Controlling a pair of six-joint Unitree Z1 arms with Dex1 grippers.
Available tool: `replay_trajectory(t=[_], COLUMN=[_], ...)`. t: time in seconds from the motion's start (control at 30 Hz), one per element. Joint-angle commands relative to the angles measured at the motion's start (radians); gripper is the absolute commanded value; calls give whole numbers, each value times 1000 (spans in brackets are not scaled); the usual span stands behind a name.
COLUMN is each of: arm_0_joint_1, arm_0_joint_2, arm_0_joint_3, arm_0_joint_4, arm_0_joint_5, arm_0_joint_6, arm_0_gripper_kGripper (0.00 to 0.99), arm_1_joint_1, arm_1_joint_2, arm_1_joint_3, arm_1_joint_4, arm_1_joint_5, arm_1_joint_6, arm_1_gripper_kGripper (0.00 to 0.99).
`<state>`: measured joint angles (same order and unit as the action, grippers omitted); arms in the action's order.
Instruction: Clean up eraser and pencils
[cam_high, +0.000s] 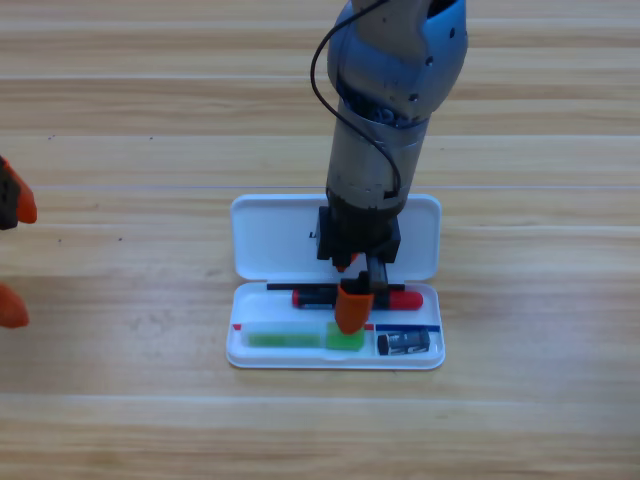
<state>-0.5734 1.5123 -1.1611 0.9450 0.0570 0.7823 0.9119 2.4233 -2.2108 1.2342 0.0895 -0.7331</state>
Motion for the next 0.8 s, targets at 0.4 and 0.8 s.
replay_trajectory(t=[0.4, 0.8], arm_0_joint_1=[52, 288], arm_0_joint_2=[152, 424], arm_0_joint_3=[-200, -287], arm_0_joint_4=[-46, -391], arm_0_joint_5=[-43, -345], arm_0_joint_6=[2, 81], arm_0_gripper_kGripper=[482, 0], arm_1_joint_1=[53, 56], arm_1_joint_2=[-380, -917], arm_1_joint_3=[258, 738], arm_1_joint_4=[19, -427], arm_1_joint_5=[105, 242], arm_1_joint_6=[69, 317], arm_1_gripper_kGripper=[959, 990])
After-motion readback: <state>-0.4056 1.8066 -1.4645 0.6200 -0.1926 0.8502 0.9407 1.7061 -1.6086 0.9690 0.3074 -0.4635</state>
